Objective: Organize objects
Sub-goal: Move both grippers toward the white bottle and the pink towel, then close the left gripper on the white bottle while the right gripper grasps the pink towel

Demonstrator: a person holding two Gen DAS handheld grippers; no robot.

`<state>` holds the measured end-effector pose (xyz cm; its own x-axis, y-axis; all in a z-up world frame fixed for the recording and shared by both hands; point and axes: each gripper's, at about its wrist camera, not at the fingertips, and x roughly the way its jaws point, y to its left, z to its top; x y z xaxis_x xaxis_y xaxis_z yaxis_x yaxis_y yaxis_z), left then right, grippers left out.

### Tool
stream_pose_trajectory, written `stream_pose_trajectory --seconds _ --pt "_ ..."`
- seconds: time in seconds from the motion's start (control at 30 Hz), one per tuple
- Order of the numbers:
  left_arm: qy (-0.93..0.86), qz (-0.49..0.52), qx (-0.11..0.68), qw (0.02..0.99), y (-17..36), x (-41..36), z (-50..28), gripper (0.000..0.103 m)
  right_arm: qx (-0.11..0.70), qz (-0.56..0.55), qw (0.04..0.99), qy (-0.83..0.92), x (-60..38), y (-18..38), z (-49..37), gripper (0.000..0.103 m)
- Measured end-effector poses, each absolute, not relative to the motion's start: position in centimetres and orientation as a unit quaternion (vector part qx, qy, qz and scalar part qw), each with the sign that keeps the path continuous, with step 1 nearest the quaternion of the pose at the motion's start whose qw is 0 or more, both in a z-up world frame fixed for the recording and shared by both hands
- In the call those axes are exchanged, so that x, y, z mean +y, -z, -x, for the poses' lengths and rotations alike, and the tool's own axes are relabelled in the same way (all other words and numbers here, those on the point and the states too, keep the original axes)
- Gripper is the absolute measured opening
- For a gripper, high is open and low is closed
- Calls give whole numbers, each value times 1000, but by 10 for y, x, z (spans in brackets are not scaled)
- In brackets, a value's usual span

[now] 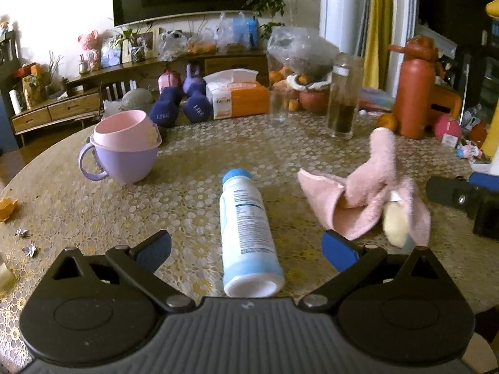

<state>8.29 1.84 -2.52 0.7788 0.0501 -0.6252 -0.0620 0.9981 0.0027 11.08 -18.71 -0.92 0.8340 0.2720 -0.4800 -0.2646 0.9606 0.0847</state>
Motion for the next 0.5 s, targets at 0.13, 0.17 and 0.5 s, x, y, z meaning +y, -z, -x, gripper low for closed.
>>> stream_pose_trajectory --seconds 0.13,0.17,0.5 --pt "-38 10 343 939 33 24 -97 103 257 12 957 -137 -183 16 -131 87" --pt "-39 10 347 937 35 25 -101 103 264 15 955 -136 -181 18 -139 87" --pt "-49 11 370 928 51 30 -125 103 293 50 945 -139 -158 36 -200 88"
